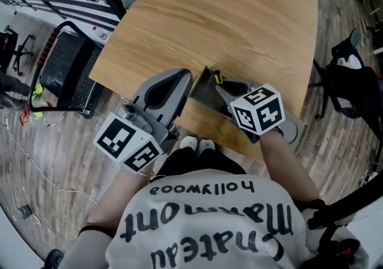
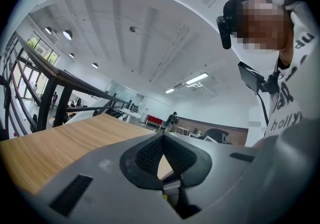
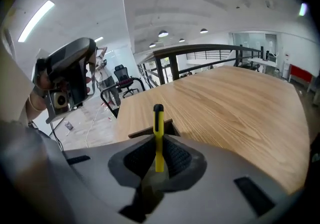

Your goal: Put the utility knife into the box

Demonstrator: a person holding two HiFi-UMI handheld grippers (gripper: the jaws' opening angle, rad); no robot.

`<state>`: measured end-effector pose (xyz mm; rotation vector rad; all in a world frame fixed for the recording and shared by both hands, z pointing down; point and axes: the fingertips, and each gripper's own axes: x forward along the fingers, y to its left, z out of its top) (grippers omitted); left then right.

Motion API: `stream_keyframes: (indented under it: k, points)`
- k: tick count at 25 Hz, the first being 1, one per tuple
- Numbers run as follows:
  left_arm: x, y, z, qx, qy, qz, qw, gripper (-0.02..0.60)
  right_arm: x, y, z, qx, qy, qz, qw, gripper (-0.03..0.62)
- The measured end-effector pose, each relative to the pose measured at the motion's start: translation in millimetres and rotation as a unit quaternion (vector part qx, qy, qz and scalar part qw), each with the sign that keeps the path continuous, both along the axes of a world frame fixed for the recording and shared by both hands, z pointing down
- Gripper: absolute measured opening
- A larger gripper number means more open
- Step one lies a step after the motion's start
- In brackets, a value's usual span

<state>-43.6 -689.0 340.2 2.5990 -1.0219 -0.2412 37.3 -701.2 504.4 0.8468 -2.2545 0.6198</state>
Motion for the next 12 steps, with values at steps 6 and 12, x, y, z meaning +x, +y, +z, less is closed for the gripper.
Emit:
stream_keyframes:
  k: [6,12]
  points:
    - [-6.0,-4.4,-1.9,0.002,0.005,0.003,1.0000,0.002,-0.1,4.3,21.3,-0.022,0.099,-0.024,0.995,0.034]
    - [-12.6,-7.2,0.3,-0.010,0.022,0.001,0.9997,0.002,-2.6,5.7,26.4,-0.031,0.121,-0.031,0.992,0.034]
